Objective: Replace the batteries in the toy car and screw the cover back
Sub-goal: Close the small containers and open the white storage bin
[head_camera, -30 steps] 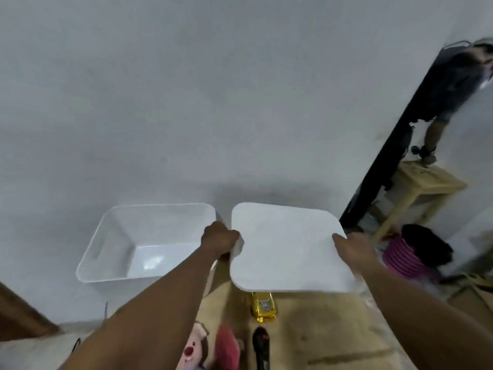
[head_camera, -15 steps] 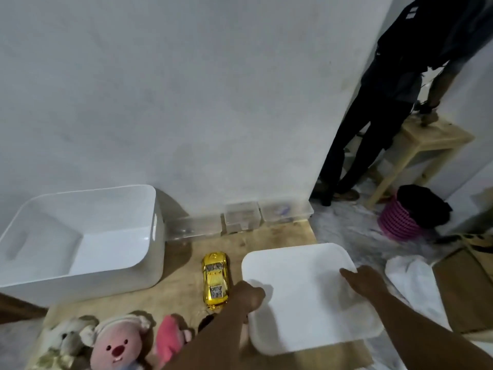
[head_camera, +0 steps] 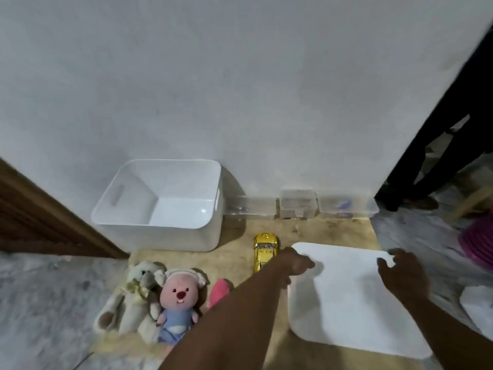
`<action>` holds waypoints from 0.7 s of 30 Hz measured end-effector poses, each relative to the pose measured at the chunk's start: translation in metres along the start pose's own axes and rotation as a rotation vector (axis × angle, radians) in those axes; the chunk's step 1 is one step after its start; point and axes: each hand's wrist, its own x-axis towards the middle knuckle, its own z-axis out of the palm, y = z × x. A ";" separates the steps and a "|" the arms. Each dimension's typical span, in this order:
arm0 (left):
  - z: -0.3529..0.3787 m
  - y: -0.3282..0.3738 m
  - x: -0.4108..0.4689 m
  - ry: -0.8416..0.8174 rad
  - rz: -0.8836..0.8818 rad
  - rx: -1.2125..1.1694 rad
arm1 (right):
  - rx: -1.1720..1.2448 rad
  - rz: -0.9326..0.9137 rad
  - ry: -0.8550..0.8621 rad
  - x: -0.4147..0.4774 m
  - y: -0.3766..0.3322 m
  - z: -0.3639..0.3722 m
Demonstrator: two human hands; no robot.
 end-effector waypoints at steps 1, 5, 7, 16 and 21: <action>-0.017 -0.001 -0.008 0.038 0.047 0.031 | 0.079 -0.117 0.026 -0.007 -0.026 0.001; -0.095 -0.039 -0.044 0.277 0.198 0.271 | 0.167 -0.516 -0.055 -0.058 -0.135 0.017; -0.136 -0.089 -0.057 0.446 0.158 0.318 | 0.203 -0.627 -0.210 -0.096 -0.187 0.037; -0.230 -0.289 -0.084 0.705 -0.141 0.468 | -0.053 -0.603 -0.621 -0.249 -0.319 0.134; -0.217 -0.337 -0.062 0.443 -0.092 0.268 | -0.118 -0.490 -0.635 -0.293 -0.344 0.155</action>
